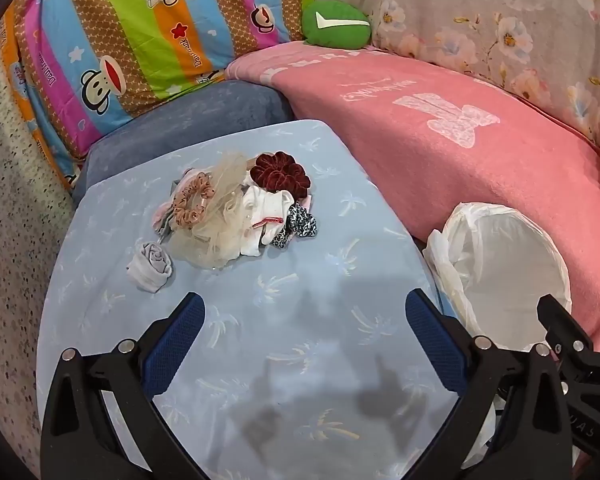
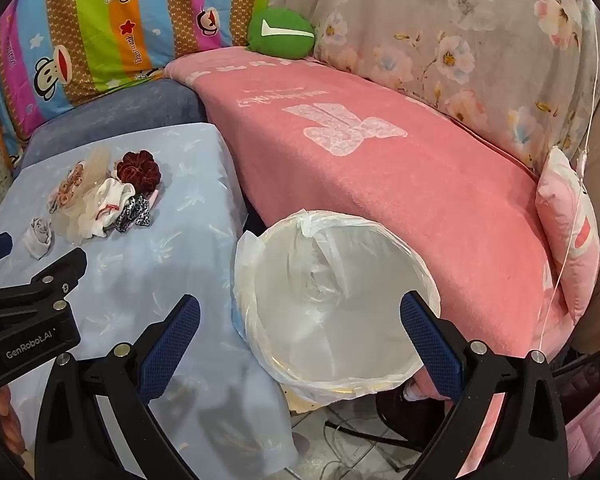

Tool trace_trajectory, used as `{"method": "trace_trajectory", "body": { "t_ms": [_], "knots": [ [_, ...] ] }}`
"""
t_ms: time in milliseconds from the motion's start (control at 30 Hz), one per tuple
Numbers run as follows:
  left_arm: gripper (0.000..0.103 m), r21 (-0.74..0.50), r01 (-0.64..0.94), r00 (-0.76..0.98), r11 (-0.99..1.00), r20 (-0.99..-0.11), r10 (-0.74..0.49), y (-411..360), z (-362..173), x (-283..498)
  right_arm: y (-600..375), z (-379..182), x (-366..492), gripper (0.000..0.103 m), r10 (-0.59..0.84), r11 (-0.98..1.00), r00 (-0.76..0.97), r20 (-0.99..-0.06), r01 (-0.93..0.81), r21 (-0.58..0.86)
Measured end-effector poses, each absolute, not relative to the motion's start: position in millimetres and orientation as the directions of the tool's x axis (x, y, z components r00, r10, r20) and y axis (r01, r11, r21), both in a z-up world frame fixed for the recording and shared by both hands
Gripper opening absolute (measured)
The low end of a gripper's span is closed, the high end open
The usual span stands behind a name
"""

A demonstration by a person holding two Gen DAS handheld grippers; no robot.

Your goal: Collect trash

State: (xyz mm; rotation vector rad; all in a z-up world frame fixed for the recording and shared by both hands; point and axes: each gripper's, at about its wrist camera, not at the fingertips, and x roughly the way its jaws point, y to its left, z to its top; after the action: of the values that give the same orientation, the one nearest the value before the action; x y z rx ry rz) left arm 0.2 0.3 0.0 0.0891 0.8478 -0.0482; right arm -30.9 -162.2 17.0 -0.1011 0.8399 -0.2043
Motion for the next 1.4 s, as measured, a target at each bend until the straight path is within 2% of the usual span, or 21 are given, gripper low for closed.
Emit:
{"method": "trace_trajectory", "body": {
  "t_ms": [1400],
  "knots": [
    [0.096,0.054,0.029,0.669,0.998,-0.743,0.021,-7,5,-4,-172,21,-30,0.097,-0.213,0.977,0.656,-0.724,0.142,-0.158]
  ]
}}
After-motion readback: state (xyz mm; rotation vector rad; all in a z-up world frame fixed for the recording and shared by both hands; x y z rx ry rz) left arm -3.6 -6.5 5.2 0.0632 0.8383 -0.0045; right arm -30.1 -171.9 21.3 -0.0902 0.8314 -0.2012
